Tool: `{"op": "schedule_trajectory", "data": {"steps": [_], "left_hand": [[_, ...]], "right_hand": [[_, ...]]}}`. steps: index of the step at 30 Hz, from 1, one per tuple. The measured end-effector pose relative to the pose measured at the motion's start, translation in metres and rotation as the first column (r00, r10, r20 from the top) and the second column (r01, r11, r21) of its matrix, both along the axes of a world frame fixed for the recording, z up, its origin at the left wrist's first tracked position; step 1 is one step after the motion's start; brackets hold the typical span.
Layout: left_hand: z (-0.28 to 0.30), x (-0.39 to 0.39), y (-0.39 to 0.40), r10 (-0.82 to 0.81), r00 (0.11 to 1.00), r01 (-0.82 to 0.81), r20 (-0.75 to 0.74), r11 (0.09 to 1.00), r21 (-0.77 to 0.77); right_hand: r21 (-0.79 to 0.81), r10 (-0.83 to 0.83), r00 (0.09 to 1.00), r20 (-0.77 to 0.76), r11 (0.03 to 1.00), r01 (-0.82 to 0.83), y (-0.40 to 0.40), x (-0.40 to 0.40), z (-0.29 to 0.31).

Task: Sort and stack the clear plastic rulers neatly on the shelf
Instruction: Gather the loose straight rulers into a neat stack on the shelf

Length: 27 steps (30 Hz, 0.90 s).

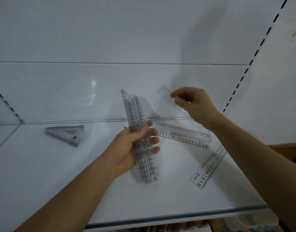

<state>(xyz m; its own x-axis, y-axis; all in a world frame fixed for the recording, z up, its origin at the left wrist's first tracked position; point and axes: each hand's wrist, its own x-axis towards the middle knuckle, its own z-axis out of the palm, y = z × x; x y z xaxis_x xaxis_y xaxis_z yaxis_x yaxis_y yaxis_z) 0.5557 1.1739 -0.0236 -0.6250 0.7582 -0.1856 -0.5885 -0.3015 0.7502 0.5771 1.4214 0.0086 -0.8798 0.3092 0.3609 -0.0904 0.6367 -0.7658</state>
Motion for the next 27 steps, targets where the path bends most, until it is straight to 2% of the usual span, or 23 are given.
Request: {"op": "schedule_trajectory", "data": {"steps": [2,5,8,11,13,15,16,18,23,25,27], "left_hand": [[0.001,-0.001,-0.001,0.021,1.000,-0.021,-0.017,1.000,0.012],[0.001,-0.002,-0.001,0.041,0.998,-0.040,-0.056,0.999,0.016],[0.003,-0.002,-0.001,0.056,0.992,-0.055,-0.115,0.998,0.010],[0.004,0.000,-0.002,0.048,0.989,-0.049,-0.142,0.999,0.002],[0.004,0.001,-0.002,0.025,0.987,-0.025,-0.160,1.000,0.005],[0.004,0.002,-0.002,0.005,0.983,-0.002,-0.182,1.000,0.020],[0.005,0.003,-0.002,0.010,0.982,-0.006,-0.187,1.000,0.025],[0.004,0.003,0.000,0.046,0.983,-0.041,-0.180,0.999,0.033],[0.004,-0.003,-0.001,0.109,0.989,-0.106,-0.102,0.994,0.032],[0.005,-0.005,-0.002,0.114,0.992,-0.111,-0.057,0.993,0.047],[0.004,-0.005,-0.001,0.117,0.992,-0.114,-0.044,0.992,0.052]], "right_hand": [[-0.221,0.026,0.996,-0.085,0.974,-0.044,-0.004,0.006,0.017],[-0.501,0.128,0.984,-0.127,0.848,-0.175,-0.016,0.016,0.037],[-0.583,0.200,0.969,-0.146,0.774,-0.247,-0.034,0.024,0.042],[-0.573,0.218,0.964,-0.151,0.775,-0.265,-0.053,0.027,0.037],[-0.470,0.143,0.978,-0.151,0.860,-0.198,-0.062,0.025,0.033],[-0.283,0.010,0.987,-0.160,0.958,-0.055,-0.071,0.020,0.025],[-0.221,-0.039,0.985,-0.165,0.975,0.002,-0.075,0.017,0.021],[-0.163,-0.043,0.990,-0.138,0.986,0.020,-0.085,0.013,0.013],[0.075,0.144,0.989,-0.016,0.987,-0.142,-0.085,0.011,0.006],[0.170,0.073,0.996,0.047,0.982,-0.080,-0.065,0.011,0.007],[0.372,0.006,0.971,0.240,0.923,-0.098,-0.040,0.012,0.005]]}}
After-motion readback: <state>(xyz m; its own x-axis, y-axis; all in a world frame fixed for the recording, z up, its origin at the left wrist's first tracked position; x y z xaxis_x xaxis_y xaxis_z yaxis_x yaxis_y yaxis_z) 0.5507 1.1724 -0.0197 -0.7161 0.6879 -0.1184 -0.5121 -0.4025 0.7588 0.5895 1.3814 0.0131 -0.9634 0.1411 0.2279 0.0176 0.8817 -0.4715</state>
